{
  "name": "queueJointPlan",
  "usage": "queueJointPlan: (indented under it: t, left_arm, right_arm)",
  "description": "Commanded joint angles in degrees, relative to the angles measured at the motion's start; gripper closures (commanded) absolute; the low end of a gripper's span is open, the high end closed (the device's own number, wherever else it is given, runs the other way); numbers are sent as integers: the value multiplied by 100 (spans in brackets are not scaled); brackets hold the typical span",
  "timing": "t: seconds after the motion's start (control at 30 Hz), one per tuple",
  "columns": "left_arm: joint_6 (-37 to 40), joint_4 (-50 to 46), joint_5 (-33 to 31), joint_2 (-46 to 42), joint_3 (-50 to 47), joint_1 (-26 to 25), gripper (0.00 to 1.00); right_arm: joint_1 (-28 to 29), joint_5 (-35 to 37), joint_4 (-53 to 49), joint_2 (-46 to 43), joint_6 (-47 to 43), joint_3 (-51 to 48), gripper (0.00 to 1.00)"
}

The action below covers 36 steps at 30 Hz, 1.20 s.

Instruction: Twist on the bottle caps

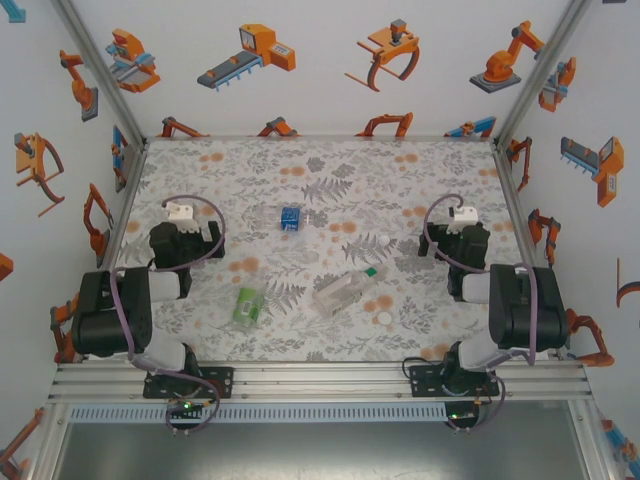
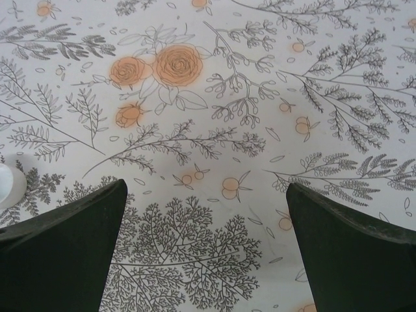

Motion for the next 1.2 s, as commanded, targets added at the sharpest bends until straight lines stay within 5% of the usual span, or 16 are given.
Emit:
queueJointPlan:
  t: [0.0, 0.37, 0.6, 0.77, 1.17]
  left_arm:
    - [-138, -729, -189, -436, 368, 5, 3]
    - [-351, -2982, -1022, -1295, 1259, -175, 3]
    - [-506, -4312, -1084, -2021, 1810, -231, 3]
    - [-531, -5187, -792, -2375, 2287, -221, 3]
    - [103, -6924, 75, -2294, 3211, -248, 0]
  right_arm:
    - [17, 165, -389, -424, 111, 216, 2]
    - [214, 231, -3150, -1834, 698, 988, 8]
    - [499, 301, -5810, -2002, 2500, 2266, 20]
    - [748, -9, -7045, -1853, 4093, 2808, 27]
    - [2196, 994, -9010, -1365, 6495, 3753, 25]
